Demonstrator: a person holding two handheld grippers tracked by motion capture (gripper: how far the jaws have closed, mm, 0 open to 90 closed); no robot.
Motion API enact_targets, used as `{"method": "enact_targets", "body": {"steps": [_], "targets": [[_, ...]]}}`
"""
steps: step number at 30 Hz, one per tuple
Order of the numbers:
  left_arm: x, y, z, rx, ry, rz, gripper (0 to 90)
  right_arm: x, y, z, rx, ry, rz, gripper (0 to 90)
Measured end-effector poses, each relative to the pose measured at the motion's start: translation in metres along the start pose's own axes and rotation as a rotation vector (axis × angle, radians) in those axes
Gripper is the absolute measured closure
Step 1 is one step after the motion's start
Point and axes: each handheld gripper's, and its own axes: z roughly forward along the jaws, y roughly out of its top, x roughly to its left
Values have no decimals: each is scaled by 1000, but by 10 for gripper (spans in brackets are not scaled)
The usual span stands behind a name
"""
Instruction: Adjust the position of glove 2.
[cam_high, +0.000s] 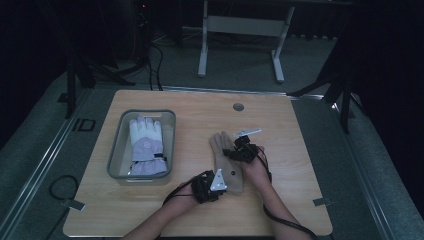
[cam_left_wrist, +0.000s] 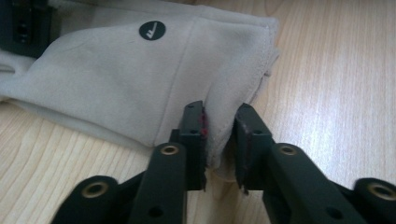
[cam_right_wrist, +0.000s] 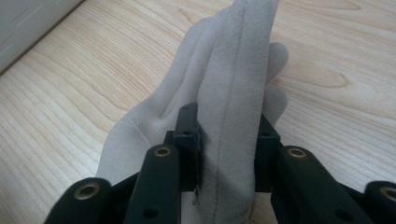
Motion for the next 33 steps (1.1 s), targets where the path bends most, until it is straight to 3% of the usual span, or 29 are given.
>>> {"method": "enact_targets", "body": {"steps": [5, 20, 33], "targets": [[2, 2, -6, -7, -6, -18, 803, 2, 6, -4, 17, -7, -4, 744], [8, 15, -44, 5, 45, 44, 806, 20, 34, -27, -50, 0, -44, 749], [19, 19, -81, -33, 57, 29, 805, 39, 63, -44, -98, 19, -78, 747]]}}
